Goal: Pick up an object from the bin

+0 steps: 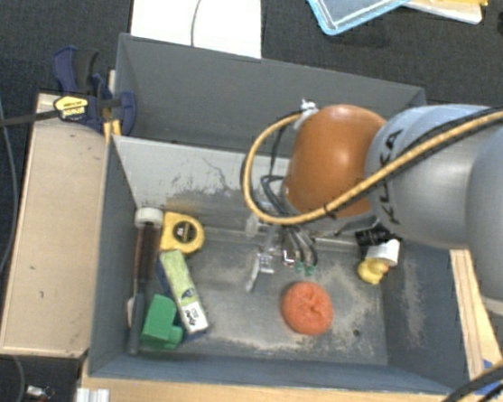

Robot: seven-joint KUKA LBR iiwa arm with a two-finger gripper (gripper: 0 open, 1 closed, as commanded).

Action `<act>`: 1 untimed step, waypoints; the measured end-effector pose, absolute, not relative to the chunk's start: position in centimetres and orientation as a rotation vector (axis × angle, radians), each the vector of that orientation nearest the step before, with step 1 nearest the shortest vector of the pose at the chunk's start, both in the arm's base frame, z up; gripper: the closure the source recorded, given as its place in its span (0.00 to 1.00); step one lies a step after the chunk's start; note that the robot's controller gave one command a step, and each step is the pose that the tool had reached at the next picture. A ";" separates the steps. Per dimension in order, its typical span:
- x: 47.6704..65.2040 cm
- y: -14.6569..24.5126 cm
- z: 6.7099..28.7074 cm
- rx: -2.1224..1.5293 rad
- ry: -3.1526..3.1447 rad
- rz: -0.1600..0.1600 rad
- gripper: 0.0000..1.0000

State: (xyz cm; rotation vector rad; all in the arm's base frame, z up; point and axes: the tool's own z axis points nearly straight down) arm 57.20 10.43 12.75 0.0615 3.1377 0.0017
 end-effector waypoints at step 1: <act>55.8 7.3 9.3 -0.153 3.130 0.003 0.00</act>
Offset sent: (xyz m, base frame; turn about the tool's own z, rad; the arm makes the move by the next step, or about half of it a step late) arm -0.0369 -0.0847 -0.0575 -0.2738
